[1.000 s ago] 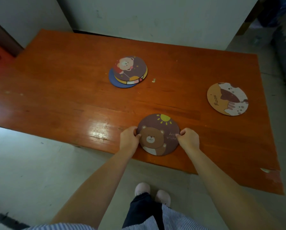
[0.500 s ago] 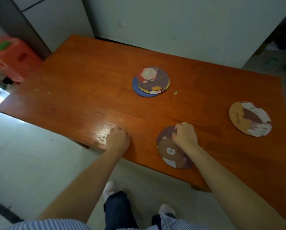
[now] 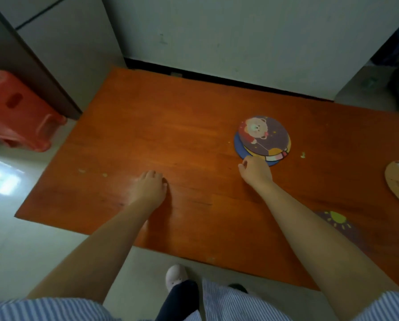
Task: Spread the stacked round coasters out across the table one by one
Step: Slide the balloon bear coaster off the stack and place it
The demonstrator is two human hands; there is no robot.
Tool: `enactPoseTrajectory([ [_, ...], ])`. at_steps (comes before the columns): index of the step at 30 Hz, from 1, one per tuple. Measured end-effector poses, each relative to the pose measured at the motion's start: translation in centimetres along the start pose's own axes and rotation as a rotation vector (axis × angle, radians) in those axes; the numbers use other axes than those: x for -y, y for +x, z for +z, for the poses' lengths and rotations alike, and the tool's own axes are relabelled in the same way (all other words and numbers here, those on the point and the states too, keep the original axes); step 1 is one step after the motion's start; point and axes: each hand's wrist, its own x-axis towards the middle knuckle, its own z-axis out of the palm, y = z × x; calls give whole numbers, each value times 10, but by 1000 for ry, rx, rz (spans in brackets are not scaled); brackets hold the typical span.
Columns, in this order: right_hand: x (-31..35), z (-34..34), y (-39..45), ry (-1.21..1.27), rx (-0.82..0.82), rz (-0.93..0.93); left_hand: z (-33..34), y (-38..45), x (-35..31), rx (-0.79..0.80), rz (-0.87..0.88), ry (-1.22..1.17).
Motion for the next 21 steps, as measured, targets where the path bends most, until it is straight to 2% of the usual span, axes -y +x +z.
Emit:
enactPoseTrajectory([
  [3,8,6,20,-21,-42,51,10,25,17,9,44,-51],
  [8,9,7,59,-118,-100,82,34,48,33,4,114,-6],
  [17,9,10,111,-177,-31,233,48,46,39,-78,121,-10],
  [21,11,13,116,-258,-2,141,47,45,37,-75,119,2],
])
